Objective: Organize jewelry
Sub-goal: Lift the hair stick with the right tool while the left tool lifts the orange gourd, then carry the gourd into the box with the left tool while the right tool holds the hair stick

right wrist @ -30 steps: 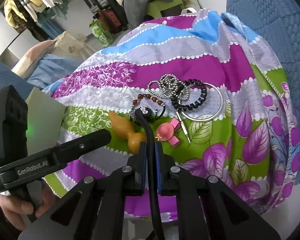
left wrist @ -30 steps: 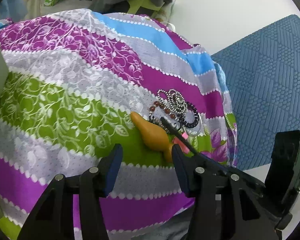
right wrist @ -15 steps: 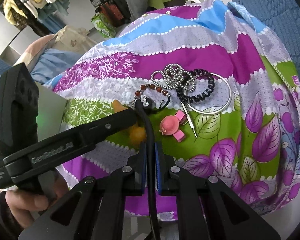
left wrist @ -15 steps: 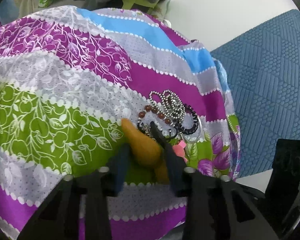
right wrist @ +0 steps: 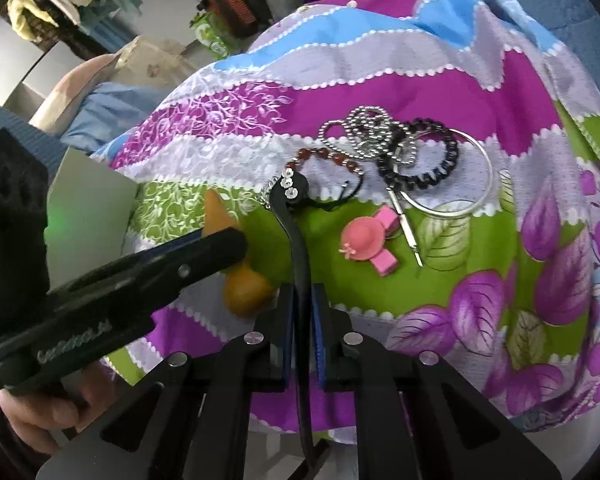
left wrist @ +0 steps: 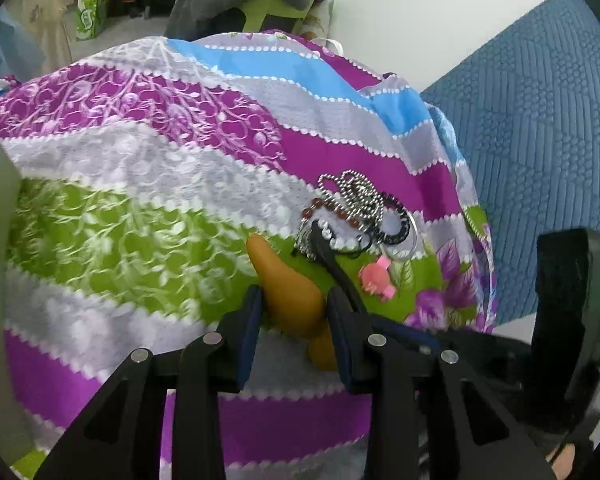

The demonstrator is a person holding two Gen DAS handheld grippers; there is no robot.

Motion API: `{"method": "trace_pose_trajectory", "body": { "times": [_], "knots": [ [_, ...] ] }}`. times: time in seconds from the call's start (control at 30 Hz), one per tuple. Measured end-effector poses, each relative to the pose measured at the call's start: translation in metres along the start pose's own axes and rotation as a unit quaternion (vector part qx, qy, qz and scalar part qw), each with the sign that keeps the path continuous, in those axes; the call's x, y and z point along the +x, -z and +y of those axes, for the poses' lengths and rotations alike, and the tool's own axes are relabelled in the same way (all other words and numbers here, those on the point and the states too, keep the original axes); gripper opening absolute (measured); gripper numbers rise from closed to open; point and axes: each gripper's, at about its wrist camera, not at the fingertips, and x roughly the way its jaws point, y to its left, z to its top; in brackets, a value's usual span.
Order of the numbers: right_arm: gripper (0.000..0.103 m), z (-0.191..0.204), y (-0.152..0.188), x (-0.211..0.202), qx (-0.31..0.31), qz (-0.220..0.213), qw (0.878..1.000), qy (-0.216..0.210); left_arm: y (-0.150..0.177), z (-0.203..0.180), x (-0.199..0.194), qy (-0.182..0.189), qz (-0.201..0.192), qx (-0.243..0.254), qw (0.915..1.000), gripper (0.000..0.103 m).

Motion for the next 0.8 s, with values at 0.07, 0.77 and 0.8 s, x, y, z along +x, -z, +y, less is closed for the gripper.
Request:
{"method": "trace_pose_trajectory", "body": {
  "times": [0.07, 0.77, 0.8],
  "knots": [
    [0.012, 0.002, -0.001, 0.002, -0.004, 0.001, 1.0, 0.001, 0.002, 0.005, -0.008, -0.005, -0.001, 0.002, 1.0, 0.033],
    [0.007, 0.044, -0.003, -0.006, -0.087, -0.039, 0.988, 0.121, 0.016, 0.022, -0.078, -0.026, 0.002, 0.044, 0.9987, 0.033],
    [0.007, 0.046, -0.003, -0.011, -0.079, -0.042, 0.989, 0.12, 0.015, 0.022, -0.08, -0.03, 0.003, 0.046, 0.9985, 0.033]
  ]
}}
